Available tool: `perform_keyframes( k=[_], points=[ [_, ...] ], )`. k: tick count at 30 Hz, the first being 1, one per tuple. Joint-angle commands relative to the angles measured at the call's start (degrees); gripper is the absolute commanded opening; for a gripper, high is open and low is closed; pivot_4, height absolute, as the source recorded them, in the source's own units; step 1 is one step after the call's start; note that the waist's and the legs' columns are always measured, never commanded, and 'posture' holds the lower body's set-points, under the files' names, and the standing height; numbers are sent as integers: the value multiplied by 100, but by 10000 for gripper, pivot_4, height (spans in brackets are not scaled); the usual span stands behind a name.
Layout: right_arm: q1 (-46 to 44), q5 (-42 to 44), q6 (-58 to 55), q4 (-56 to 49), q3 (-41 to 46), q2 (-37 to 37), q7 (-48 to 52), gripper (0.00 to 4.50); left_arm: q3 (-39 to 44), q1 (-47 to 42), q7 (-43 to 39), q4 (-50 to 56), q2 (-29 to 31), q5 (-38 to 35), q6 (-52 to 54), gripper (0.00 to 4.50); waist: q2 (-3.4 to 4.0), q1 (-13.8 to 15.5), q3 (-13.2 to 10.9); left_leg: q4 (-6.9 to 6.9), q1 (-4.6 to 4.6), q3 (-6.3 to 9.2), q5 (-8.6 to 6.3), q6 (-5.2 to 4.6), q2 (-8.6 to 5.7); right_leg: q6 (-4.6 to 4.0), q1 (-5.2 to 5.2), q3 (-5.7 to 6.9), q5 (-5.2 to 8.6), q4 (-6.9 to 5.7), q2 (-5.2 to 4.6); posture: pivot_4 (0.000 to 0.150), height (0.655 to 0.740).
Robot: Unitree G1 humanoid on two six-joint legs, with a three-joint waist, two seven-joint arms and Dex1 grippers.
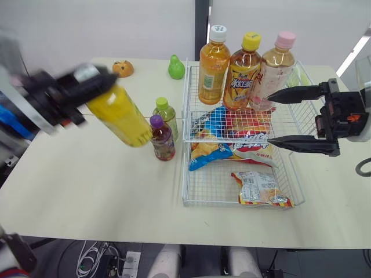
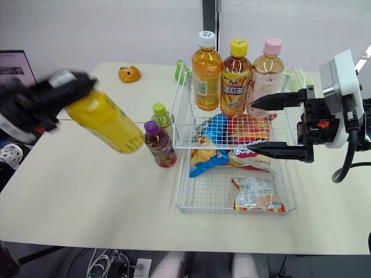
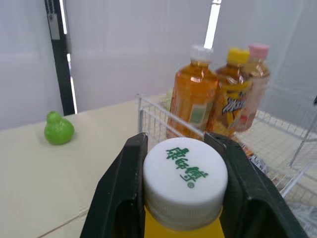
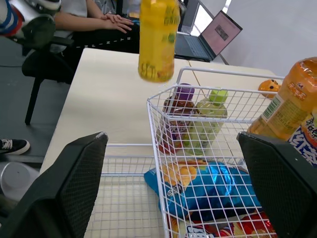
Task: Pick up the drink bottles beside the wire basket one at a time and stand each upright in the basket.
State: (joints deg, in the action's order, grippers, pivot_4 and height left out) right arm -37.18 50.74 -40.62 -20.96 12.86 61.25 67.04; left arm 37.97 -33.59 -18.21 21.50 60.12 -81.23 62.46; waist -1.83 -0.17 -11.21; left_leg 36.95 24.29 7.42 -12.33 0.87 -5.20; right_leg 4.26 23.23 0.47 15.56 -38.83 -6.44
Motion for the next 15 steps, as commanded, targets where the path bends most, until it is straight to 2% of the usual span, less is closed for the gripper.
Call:
perform_keyframes(
  k=[1,5,8,11,15],
  points=[
    [6,6,7,15,310,164,-17,45000,-306,-920,-302,-769,533,-408,-61,13768,0,-4,0,-1,0,-1,0,0,0,0,1,-1,0,0,0,1500,7400],
    [98,117,-140,26,540,262,-93,45000,-1332,-2438,-954,-1763,671,-282,130,13768,-2,8,-1,1,3,3,0,0,-2,2,0,2,-1,-1,3,1500,7400],
    [301,97,-162,-45,757,314,-139,45000,-2120,-3403,-1606,-2308,514,235,254,13768,-2,4,-1,1,3,2,1,1,-2,4,-2,1,-2,-2,3,1500,7400],
    [466,128,-205,-118,959,331,-221,45000,-2605,-4204,-2090,-2798,222,651,298,13768,-3,-12,-2,1,3,0,1,1,-2,4,0,-1,-2,-5,4,1500,7400],
    [754,216,-303,-297,1301,345,-355,45000,-3299,-5224,-2765,-3348,-727,1344,121,13768,-6,-22,-4,2,5,3,1,1,-1,4,3,1,-1,-4,5,1500,7400]
  ],
)
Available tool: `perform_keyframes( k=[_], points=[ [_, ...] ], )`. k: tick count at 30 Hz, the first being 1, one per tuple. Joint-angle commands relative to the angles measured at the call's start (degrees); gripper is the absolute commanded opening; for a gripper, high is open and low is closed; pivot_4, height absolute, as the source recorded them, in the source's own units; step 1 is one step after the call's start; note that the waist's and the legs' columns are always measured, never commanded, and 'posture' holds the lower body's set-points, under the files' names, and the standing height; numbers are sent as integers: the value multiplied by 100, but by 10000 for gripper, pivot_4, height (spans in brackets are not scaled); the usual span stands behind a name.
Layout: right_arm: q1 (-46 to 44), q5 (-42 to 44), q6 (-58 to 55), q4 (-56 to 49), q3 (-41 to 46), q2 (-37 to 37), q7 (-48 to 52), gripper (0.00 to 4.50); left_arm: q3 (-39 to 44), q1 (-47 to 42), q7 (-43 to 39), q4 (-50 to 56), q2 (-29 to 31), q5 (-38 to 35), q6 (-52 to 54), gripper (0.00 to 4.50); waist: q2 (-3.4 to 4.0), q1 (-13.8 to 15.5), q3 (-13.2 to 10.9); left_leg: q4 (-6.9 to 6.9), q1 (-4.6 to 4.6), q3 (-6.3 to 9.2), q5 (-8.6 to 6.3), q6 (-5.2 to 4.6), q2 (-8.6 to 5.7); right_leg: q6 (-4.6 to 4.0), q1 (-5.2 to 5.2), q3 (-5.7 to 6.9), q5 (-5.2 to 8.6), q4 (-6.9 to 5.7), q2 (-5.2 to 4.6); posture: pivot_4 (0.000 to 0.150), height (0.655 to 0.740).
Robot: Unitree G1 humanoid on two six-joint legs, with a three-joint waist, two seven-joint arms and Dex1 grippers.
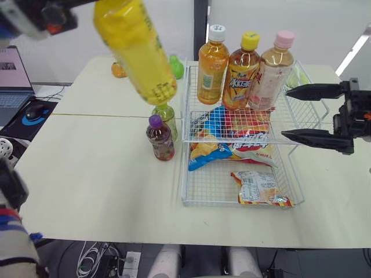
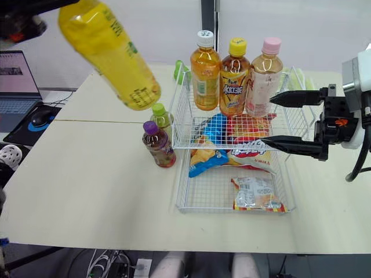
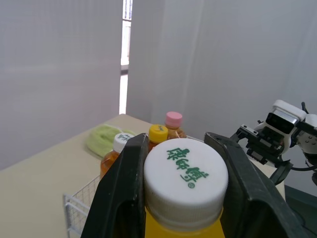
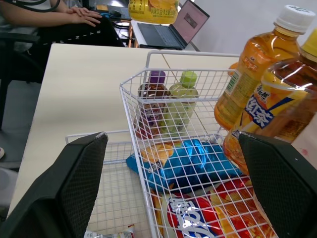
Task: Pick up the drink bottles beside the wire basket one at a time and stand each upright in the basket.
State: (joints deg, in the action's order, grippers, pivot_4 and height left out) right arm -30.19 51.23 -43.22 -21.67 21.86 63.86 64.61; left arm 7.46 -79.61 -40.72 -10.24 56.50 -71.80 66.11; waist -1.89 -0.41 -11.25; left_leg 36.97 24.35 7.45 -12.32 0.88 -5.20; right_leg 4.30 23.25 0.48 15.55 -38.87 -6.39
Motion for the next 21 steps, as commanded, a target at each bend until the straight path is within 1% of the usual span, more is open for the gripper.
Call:
perform_keyframes(
  k=[1,3,5,7,10,15,21],
  points=[
    [122,180,-57,-267,481,94,-148,45000,-403,-718,-658,-183,-564,597,-302,13768,0,0,0,1,3,-1,0,0,-1,1,0,0,-1,3,-1,1500,7400],
    [258,213,-92,-333,640,115,-215,45000,-611,-767,-880,-145,-896,949,-450,13768,0,-1,0,0,3,-4,0,-1,-7,5,-1,-4,1,4,-8,1500,7400],
    [396,236,-119,-403,795,128,-273,45000,-748,-684,-1067,-27,-1103,1216,-547,13768,1,-20,0,0,3,-5,0,0,-7,5,1,-5,2,3,-10,1500,7400],
    [582,278,-162,-500,1012,114,-355,45000,-903,-583,-1117,43,-1444,1536,-763,13768,2,-66,-1,-2,3,-5,0,0,-4,5,4,-6,2,1,-8,1500,7400],
    [799,346,-210,-639,1252,99,-463,45000,-1146,-543,-1312,-93,-1925,2058,-1180,13768,1,-87,-1,-1,3,-5,0,0,-4,5,4,-6,2,0,-9,1500,7400],
    [1050,350,-219,-751,1513,103,-585,45000,-1473,-661,-1555,-714,-2792,2942,-2019,13768,1,-84,-1,2,5,-5,0,-1,-9,6,0,-3,1,2,-13,1500,7400],
    [1292,432,-252,-893,1766,102,-708,45000,-1720,-760,-1777,-1446,-3613,3824,-2810,13768,1,-94,-1,1,6,-6,0,-2,-9,6,1,-1,2,2,-13,1500,7400]
  ],
)
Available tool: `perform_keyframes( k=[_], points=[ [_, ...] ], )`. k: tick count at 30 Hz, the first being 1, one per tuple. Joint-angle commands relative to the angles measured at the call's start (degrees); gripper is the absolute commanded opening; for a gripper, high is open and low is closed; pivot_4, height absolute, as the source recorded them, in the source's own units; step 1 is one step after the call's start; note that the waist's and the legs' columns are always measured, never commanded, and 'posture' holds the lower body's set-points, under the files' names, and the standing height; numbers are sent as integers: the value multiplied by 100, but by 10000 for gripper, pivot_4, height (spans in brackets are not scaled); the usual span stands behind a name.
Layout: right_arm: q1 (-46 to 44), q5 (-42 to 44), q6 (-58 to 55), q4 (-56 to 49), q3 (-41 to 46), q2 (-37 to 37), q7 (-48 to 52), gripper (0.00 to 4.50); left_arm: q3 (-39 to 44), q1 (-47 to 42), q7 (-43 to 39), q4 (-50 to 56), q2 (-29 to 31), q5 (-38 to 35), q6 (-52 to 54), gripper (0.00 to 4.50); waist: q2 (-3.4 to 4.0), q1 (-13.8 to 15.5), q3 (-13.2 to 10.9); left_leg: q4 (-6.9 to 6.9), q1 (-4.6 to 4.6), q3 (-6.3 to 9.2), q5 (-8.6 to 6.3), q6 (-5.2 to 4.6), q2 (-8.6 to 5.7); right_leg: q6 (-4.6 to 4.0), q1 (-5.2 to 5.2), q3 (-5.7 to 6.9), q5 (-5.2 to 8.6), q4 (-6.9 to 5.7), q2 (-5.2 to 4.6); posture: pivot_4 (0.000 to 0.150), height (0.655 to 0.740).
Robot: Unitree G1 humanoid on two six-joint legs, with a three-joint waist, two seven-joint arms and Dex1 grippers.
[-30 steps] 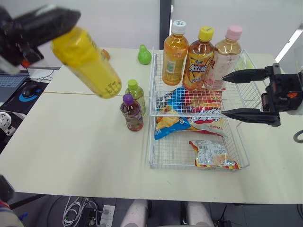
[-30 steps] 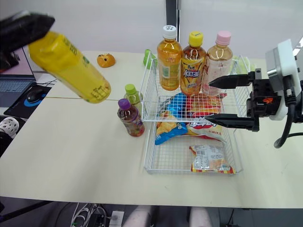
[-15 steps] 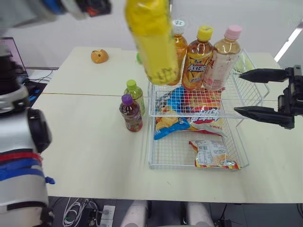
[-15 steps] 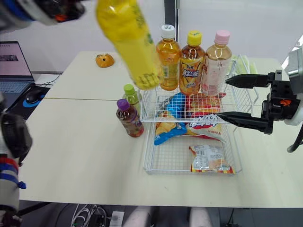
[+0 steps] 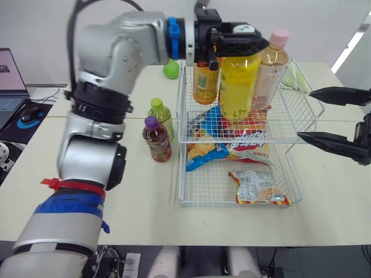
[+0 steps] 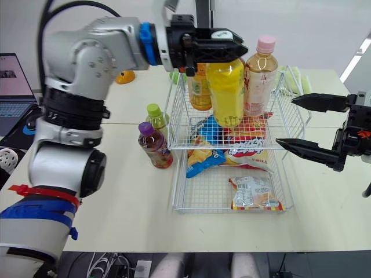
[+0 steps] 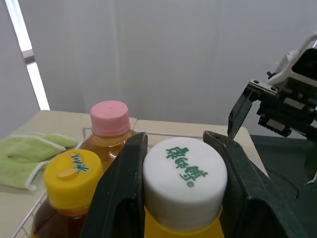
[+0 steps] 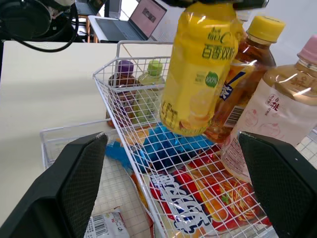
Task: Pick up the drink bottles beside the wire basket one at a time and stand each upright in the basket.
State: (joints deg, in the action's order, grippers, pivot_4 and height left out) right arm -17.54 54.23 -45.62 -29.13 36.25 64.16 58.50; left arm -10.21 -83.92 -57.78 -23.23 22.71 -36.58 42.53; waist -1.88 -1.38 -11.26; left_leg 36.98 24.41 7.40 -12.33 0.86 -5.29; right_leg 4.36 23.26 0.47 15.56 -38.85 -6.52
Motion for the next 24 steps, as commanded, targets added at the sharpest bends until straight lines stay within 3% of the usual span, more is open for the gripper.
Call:
perform_keyframes(
  k=[1,7,19,24],
  points=[
    [45,164,-20,-159,357,69,-127,45000,13,-350,-78,-286,-368,455,-604,13768,0,5,0,1,1,0,0,0,0,0,0,0,0,1,0,1500,7400],
    [186,273,-45,-228,525,94,-186,45000,10,-446,-85,-739,-1016,951,-873,13768,-1,4,-1,2,2,0,0,-1,-2,4,-1,2,-1,0,-2,1500,7400],
    [388,400,-92,-307,771,162,-224,45000,146,-670,-494,-1191,-1364,1238,-905,13768,-1,2,0,4,1,2,0,-1,-2,6,-5,6,0,-2,0,1500,7400],
    [369,460,-96,-354,733,184,-327,45000,202,-771,-695,-1313,-1412,1268,-896,29230,-1,-6,0,4,1,2,0,-1,-2,7,-5,6,0,-2,0,1500,7400]
  ],
)
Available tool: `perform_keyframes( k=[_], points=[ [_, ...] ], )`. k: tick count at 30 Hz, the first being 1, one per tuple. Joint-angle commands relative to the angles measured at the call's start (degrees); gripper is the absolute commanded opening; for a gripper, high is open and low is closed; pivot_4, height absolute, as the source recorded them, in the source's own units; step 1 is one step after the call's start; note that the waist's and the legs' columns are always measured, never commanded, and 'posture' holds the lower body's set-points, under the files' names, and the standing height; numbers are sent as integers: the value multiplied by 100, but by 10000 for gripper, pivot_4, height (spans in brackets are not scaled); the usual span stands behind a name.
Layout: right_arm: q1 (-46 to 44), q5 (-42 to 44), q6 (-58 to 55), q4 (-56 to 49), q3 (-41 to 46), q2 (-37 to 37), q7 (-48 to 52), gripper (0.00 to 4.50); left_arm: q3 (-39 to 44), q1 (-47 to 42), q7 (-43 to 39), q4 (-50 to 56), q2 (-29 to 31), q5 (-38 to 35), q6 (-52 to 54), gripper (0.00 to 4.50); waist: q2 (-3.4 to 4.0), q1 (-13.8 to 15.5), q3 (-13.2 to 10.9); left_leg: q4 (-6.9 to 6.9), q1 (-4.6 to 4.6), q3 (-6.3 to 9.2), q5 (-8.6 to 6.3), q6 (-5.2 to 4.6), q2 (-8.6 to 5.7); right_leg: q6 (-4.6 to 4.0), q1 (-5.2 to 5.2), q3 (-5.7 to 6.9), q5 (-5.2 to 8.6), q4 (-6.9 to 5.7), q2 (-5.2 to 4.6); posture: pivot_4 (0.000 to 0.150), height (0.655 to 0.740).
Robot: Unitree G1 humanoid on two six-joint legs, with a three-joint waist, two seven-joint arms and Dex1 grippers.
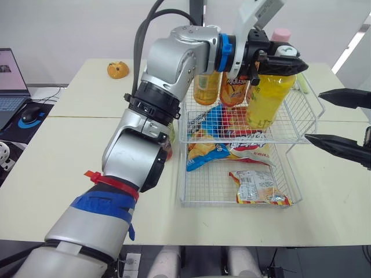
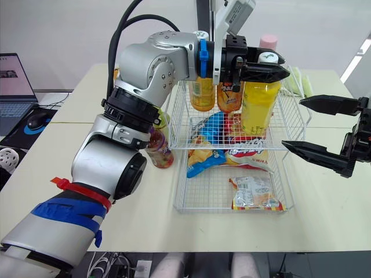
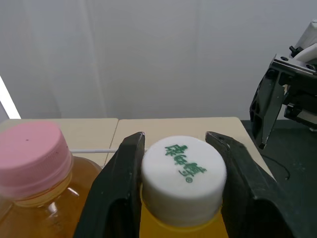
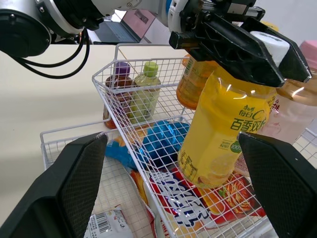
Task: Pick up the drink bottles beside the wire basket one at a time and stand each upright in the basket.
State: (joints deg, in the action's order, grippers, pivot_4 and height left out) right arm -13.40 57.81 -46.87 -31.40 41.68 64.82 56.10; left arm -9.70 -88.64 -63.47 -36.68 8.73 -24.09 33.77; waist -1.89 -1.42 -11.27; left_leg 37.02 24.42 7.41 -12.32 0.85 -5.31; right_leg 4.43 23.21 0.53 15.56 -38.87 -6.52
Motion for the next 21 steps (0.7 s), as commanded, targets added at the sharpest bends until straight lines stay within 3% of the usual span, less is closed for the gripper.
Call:
perform_keyframes(
  k=[1,5,12,21],
  points=[
    [-49,114,28,-136,183,120,-108,45000,158,-307,-154,27,-14,33,-29,32421,0,-1,0,0,0,0,0,0,0,0,0,0,0,0,0,1500,7400],
    [-76,127,42,-167,106,125,-208,45000,240,-388,-237,-19,29,43,-36,44610,0,-1,0,0,0,1,0,0,0,0,0,0,0,0,0,1500,7400],
    [-102,79,101,-145,15,164,-266,45000,580,-564,-270,111,231,-62,60,44610,0,-9,0,0,0,0,0,0,0,0,0,0,0,0,1,1500,7400],
    [-253,49,141,18,-156,290,-231,45000,835,-230,-408,953,1224,-231,887,44610,2,-28,1,0,-2,1,0,0,2,0,0,-1,0,-2,3,1500,7400]
  ],
)
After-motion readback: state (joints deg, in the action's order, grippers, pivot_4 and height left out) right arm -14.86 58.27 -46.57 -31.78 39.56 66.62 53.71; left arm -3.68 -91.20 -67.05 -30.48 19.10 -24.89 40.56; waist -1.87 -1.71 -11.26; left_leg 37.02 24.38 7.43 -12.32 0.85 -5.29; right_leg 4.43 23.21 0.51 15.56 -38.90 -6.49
